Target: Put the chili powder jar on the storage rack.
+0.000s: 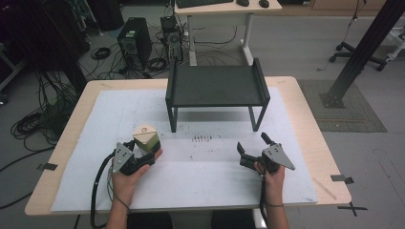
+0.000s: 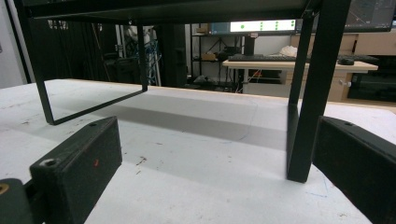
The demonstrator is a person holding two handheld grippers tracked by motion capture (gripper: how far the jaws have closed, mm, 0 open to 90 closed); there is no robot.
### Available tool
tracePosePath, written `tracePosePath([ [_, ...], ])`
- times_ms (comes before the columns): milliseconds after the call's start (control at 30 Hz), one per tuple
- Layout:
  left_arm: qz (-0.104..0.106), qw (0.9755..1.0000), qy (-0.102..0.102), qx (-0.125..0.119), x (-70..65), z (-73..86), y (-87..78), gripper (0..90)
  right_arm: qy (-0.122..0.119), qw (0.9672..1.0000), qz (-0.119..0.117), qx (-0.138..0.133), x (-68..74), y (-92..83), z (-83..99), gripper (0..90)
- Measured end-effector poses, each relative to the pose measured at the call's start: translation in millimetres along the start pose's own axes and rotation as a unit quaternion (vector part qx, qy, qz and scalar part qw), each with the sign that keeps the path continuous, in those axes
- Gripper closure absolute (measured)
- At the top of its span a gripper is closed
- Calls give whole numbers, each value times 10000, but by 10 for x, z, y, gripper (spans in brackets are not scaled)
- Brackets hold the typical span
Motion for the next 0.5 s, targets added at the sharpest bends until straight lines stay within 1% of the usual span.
tracePosePath([
  [233,18,10000,-17,11,1,1,0,281,4,10000,-2,-1,0,0,0,13],
  [400,74,9999,-68,30,3,1,0,286,2,10000,-9,0,1,1,-1,13],
  [500,92,9999,-60,35,6,0,0,288,3,10000,-11,-3,1,1,-1,14],
])
Point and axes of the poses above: each handheld gripper's, and its own axes: y roughly forward along the jaws, z roughly out of its underside, x roughly to its left, the point moved 10 cm from there along y, roughly forward along the jaws, and after that the axes turned 11 degrees about -z, right-handed, at the moved point
